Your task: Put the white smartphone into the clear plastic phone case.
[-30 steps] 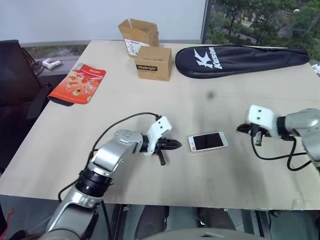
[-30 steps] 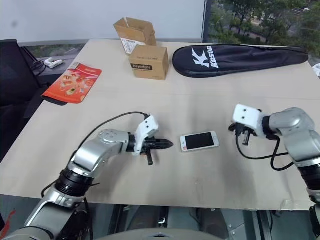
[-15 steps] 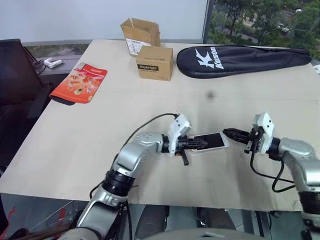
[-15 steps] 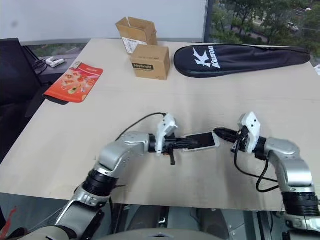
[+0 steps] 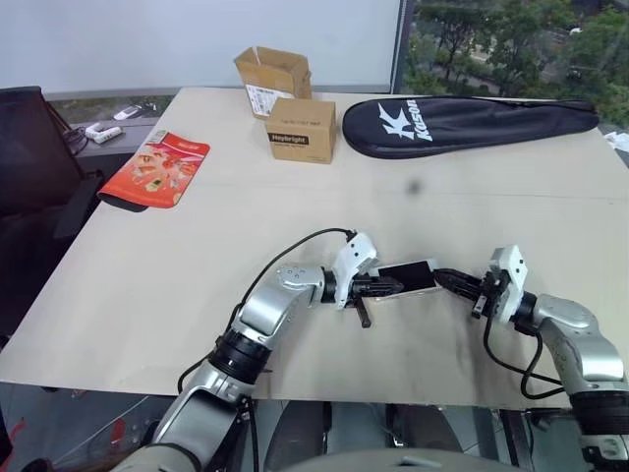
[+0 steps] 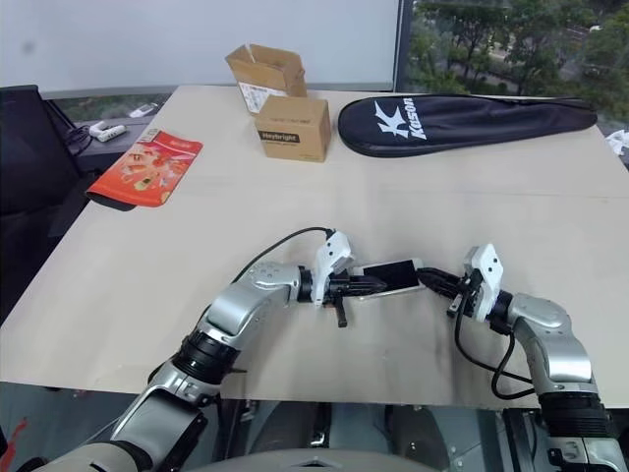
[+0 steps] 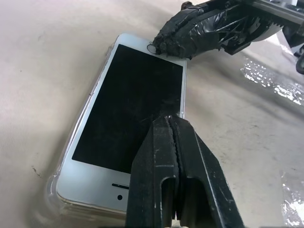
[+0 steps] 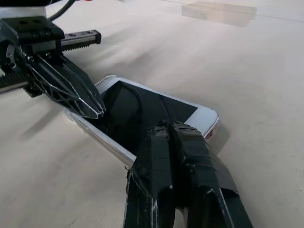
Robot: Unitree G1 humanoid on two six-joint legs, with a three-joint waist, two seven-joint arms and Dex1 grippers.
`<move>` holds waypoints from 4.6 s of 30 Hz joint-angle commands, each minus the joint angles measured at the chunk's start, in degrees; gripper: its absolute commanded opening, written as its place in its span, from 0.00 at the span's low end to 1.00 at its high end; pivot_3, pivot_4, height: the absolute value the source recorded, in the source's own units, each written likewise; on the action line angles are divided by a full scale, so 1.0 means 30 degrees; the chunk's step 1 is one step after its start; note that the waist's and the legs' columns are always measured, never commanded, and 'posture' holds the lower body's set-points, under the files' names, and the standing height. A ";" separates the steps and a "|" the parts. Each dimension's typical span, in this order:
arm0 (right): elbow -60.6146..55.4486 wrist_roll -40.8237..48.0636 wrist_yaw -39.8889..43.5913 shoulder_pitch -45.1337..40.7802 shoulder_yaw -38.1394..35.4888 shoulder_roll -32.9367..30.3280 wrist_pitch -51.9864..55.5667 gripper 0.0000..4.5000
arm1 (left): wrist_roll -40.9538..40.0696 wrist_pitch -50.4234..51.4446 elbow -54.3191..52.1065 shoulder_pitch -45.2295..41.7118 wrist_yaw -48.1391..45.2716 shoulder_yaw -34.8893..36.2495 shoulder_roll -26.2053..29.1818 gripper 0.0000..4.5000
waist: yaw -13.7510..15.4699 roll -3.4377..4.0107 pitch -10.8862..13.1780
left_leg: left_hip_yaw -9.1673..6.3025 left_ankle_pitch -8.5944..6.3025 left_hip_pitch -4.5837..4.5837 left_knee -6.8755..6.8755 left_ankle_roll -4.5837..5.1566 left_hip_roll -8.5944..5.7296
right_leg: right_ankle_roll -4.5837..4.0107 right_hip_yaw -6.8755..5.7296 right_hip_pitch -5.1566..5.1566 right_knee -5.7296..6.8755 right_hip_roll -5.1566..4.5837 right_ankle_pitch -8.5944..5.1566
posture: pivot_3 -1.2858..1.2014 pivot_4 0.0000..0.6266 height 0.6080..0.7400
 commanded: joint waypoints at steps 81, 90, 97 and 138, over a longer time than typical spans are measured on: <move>0.4077 0.1771 0.0896 -0.3276 0.0839 0.0437 0.0409 0.01 | 0.2408 -0.0168 0.1956 0.0745 0.0399 -0.0217 0.0425 0.00 | 0.0471 0.0200 -0.0462 | -0.0359 -0.0023 -0.0078 -0.1087 -0.0045 -0.0053 | -0.0118 -0.1333 -0.0215 -0.1299 -0.1061 0.0500 | 0.52 0.24 0.94; 0.4616 0.1141 0.0962 -0.3748 0.0963 0.0498 0.0530 0.01 | 0.2439 -0.0215 0.1845 0.0830 0.0331 -0.0293 0.0560 0.00 | 0.0471 0.0198 -0.0261 | -0.0393 -0.0022 -0.0163 -0.0951 -0.0045 -0.0105 | -0.0087 -0.1489 -0.0194 -0.1304 -0.0873 0.0481 | 0.52 0.24 0.94; 0.4072 0.1699 0.1034 -0.3312 0.0163 0.0467 0.0651 0.01 | 0.2453 -0.0288 0.1749 0.0807 0.0391 -0.0308 0.0516 0.00 | 0.0495 0.0196 -0.0232 | -0.0430 -0.0023 -0.0158 -0.0932 -0.0044 -0.0124 | 0.0037 -0.1499 -0.0168 -0.1266 -0.0803 0.0489 | 0.52 0.24 0.94; -0.0457 0.4004 0.1823 0.0631 -0.2049 -0.1896 0.2571 0.01 | -0.1540 -0.2664 -0.2607 0.2651 -0.2667 0.2431 0.1767 0.00 | 0.0409 0.0231 0.0440 | -0.0405 0.0040 -0.0383 -0.0448 -0.0142 -0.0090 | 0.0059 -0.1497 -0.0417 -0.0621 -0.0732 0.0490 | 0.52 0.24 0.94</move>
